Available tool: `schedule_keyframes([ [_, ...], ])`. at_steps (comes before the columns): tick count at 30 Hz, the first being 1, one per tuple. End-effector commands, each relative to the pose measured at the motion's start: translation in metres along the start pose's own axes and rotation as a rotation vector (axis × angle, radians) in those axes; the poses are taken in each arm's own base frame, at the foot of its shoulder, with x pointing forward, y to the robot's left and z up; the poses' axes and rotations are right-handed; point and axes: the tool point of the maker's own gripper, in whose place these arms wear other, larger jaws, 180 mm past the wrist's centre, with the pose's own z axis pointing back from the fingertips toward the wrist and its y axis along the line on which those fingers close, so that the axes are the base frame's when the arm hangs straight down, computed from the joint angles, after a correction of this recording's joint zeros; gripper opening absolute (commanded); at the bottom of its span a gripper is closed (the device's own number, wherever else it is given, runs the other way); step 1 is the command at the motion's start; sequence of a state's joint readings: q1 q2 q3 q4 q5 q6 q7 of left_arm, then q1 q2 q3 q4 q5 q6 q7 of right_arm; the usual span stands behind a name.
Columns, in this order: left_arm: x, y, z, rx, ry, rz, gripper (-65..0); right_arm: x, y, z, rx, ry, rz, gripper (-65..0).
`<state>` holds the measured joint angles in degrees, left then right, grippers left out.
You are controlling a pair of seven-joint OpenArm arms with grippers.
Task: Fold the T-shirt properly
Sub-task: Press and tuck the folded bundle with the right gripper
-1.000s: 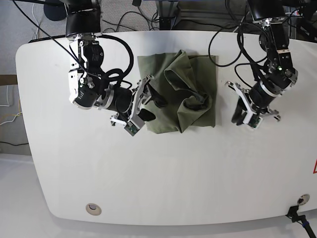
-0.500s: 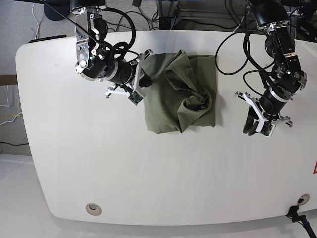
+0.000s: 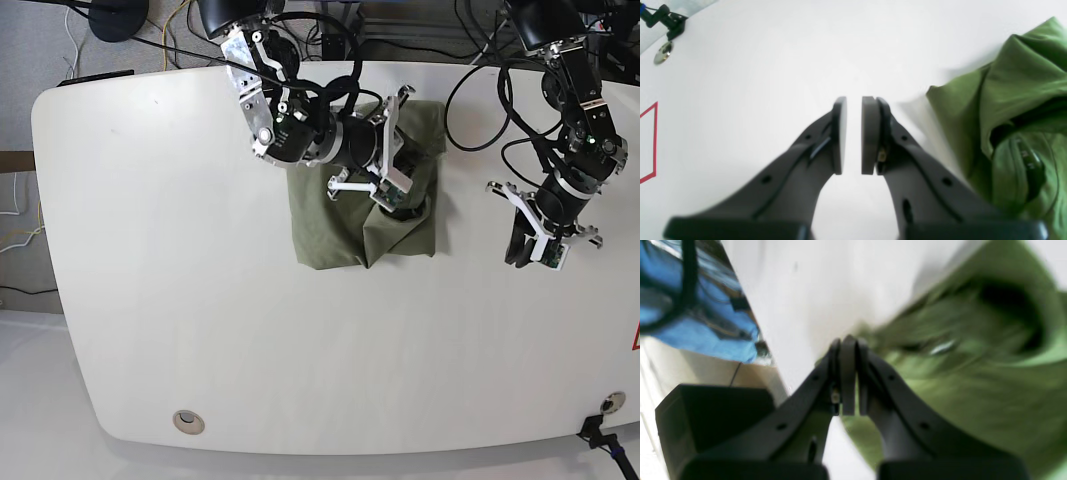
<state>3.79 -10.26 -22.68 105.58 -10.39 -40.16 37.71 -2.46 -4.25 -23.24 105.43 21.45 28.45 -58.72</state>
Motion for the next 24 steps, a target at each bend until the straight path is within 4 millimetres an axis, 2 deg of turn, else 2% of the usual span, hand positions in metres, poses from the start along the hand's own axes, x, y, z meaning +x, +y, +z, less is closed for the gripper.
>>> schedule_keyframes([
  [1, 0.018, 0.012, 0.005, 0.023, -0.056, -0.026, -57.7, 0.025, -0.011, 0.007, -0.024, -0.063, 0.036, -65.0],
  [2, 0.019, 0.013, 0.006, 0.027, -0.058, -0.023, -57.7, 0.030, -0.022, 0.011, -0.050, -0.071, 0.038, -65.0],
  [3, 0.019, 0.014, 0.006, 0.028, -0.059, -0.024, -57.7, 0.028, -0.042, 0.020, -0.098, -0.068, 0.033, -65.0],
  [4, 0.019, 0.014, 0.006, 0.028, -0.059, -0.024, -57.7, 0.025, -0.054, 0.027, -0.126, -0.063, 0.030, -65.0],
  [6, 0.019, 0.014, 0.006, 0.028, -0.059, -0.025, -57.7, 0.016, -0.069, 0.036, -0.162, -0.039, 0.031, -65.0],
  [9, 0.018, 0.018, 0.008, 0.034, -0.049, -0.042, -57.7, 0.000, -0.078, 0.043, -0.185, 0.005, 0.041, -65.0],
  [12, 0.018, 0.018, 0.008, 0.035, -0.050, -0.040, -57.7, -0.018, -0.077, 0.045, -0.185, 0.043, 0.027, -65.0],
  [14, 0.017, 0.018, 0.008, 0.034, -0.047, -0.039, -57.7, -0.020, -0.077, 0.044, -0.182, 0.045, 0.021, -65.0],
  [15, 0.017, 0.018, 0.008, 0.034, -0.047, -0.039, -57.7, -0.023, -0.077, 0.041, -0.178, 0.054, 0.011, -65.0],
  [18, 0.013, 0.016, 0.009, 0.030, -0.037, -0.037, -57.7, -0.012, -0.075, 0.022, -0.148, 0.037, -0.007, -65.0],
  [20, 0.011, 0.016, 0.009, 0.029, -0.035, -0.036, -57.7, -0.003, -0.068, 0.001, -0.110, 0.027, -0.002, -65.0],
  [24, 0.011, 0.016, 0.009, 0.029, -0.035, -0.036, -57.7, 0.028, -0.063, -0.038, -0.061, 0.003, -0.007, -65.0],
])
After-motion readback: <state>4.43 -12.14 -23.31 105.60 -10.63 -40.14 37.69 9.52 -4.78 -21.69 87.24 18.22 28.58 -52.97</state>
